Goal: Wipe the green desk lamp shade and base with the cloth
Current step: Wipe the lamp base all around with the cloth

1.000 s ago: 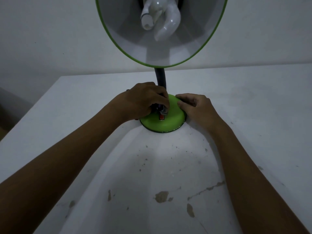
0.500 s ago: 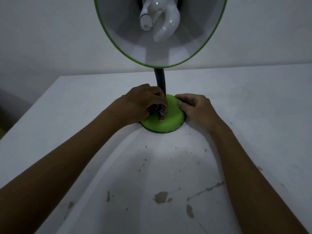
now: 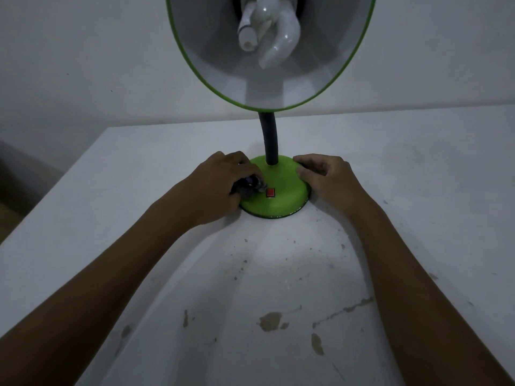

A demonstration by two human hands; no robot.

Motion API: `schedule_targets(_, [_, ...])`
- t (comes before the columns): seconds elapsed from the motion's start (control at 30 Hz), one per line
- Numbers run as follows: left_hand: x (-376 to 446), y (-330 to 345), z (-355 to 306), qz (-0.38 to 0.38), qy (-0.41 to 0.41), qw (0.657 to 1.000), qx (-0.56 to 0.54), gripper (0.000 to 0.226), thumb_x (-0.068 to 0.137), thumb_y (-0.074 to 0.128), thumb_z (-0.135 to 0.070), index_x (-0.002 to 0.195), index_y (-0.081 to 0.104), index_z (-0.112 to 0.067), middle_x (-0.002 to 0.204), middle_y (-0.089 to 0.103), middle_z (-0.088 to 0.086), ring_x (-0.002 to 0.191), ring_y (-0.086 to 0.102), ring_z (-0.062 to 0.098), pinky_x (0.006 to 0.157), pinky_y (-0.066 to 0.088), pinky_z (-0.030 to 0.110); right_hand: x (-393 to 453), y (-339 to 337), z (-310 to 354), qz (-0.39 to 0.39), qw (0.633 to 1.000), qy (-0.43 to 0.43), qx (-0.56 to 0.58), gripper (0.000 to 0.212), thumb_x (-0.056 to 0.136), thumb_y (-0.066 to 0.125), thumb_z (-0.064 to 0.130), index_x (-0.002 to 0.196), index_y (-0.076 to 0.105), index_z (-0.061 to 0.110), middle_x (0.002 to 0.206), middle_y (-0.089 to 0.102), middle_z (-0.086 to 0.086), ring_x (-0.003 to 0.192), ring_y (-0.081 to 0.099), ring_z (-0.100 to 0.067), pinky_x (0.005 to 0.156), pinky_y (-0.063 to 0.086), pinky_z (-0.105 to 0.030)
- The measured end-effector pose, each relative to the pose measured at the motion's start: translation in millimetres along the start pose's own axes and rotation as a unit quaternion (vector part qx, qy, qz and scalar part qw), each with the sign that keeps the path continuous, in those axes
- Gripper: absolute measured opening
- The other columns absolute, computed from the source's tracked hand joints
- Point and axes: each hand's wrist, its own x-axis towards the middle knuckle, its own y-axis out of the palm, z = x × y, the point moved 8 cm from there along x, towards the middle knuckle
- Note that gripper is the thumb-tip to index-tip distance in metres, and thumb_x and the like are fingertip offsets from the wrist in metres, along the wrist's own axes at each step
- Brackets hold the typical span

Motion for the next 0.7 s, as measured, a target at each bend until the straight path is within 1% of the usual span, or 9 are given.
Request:
schedule_targets(0.1, [-8.6,-0.5,-6.2,-0.014,-0.020,0.998,-0.059,0.033,0.084,0.059,-0.027,0.116,0.067,-0.026,0.102,0.059,-0.003,0.088,0.058,0.019,0.078,0.049,0.032,-0.2,0.0,0.0,-0.001,1.000,-0.001,-0.001,0.030,0.093,0.066,0.019,0.122,0.069,0.019,0.113,0.071,0.008,0.099,0.063,0.010,0.083,0.048,-0.004])
schedule_targets(0.13, [-10.3,0.6,-8.5,-0.020,-0.032,0.997,-0.071,0.032,0.084,0.060,-0.030,0.114,0.067,-0.024,0.100,0.059,-0.002,0.087,0.059,0.018,0.077,0.050,0.033,-0.4,-0.1,-0.2,-0.002,1.000,-0.001,-0.001,0.030,0.093,0.066,0.019,0.122,0.069,0.019,0.112,0.072,0.008,0.099,0.063,0.010,0.084,0.048,-0.006])
schedule_targets(0.27, [-19.6,6.7,-16.6,-0.056,-0.065,0.994,-0.061,0.032,0.083,0.058,-0.028,0.111,0.070,-0.018,0.097,0.060,0.002,0.083,0.058,0.022,0.068,0.042,0.030,-0.6,0.1,-0.2,0.000,1.000,0.001,0.007,0.030,0.093,0.065,0.018,0.123,0.069,0.018,0.114,0.072,0.007,0.100,0.064,0.007,0.087,0.049,-0.007])
schedule_targets(0.37, [-26.3,7.5,-17.5,-0.072,-0.069,0.993,-0.055,0.037,0.078,0.053,-0.029,0.110,0.070,-0.018,0.095,0.058,-0.001,0.079,0.054,0.017,0.063,0.036,0.023,-0.1,0.1,0.1,0.000,1.000,0.000,0.003,0.030,0.093,0.065,0.019,0.123,0.069,0.018,0.113,0.071,0.008,0.101,0.064,0.007,0.087,0.048,-0.007])
schedule_targets(0.43, [-26.6,7.3,-16.4,-0.078,-0.070,0.993,-0.063,0.037,0.077,0.054,-0.026,0.108,0.072,-0.018,0.095,0.058,-0.002,0.079,0.052,0.015,0.062,0.034,0.016,0.3,0.3,0.2,0.000,1.000,-0.001,-0.002,0.030,0.093,0.065,0.020,0.123,0.069,0.019,0.111,0.071,0.010,0.099,0.062,0.011,0.084,0.047,-0.003])
schedule_targets(0.47, [-25.8,7.6,-17.6,-0.082,-0.064,0.992,-0.064,0.036,0.077,0.055,-0.023,0.108,0.073,-0.018,0.096,0.059,-0.001,0.080,0.054,0.015,0.064,0.035,0.015,0.6,0.3,-0.1,0.000,1.000,-0.001,-0.003,0.030,0.093,0.065,0.020,0.123,0.069,0.019,0.110,0.071,0.010,0.098,0.062,0.011,0.084,0.047,-0.003])
schedule_targets(0.57, [-20.6,13.7,-27.3,-0.088,-0.039,0.994,-0.049,0.035,0.074,0.061,-0.016,0.107,0.074,-0.019,0.100,0.063,0.002,0.089,0.058,0.022,0.071,0.037,0.024,0.8,0.1,-0.1,-0.002,1.000,-0.001,-0.004,0.030,0.093,0.066,0.020,0.122,0.069,0.019,0.110,0.071,0.010,0.096,0.062,0.012,0.084,0.048,-0.004])
schedule_targets(0.63, [-17.8,15.6,-34.6,-0.087,-0.031,0.995,-0.036,0.035,0.075,0.057,-0.021,0.106,0.073,-0.017,0.101,0.064,0.003,0.090,0.056,0.023,0.074,0.035,0.026,0.8,0.1,0.2,-0.003,1.000,-0.005,-0.004,0.030,0.093,0.065,0.019,0.122,0.069,0.018,0.109,0.071,0.010,0.094,0.062,0.015,0.084,0.048,-0.004])
schedule_targets(0.7, [-17.4,13.9,-37.6,-0.080,-0.017,0.996,-0.034,0.039,0.078,0.048,-0.029,0.105,0.073,-0.016,0.100,0.066,0.004,0.086,0.054,0.021,0.072,0.036,0.027,0.7,0.5,0.3,-0.002,1.000,-0.005,-0.006,0.030,0.093,0.065,0.019,0.123,0.069,0.018,0.110,0.071,0.009,0.095,0.062,0.014,0.086,0.049,-0.007])
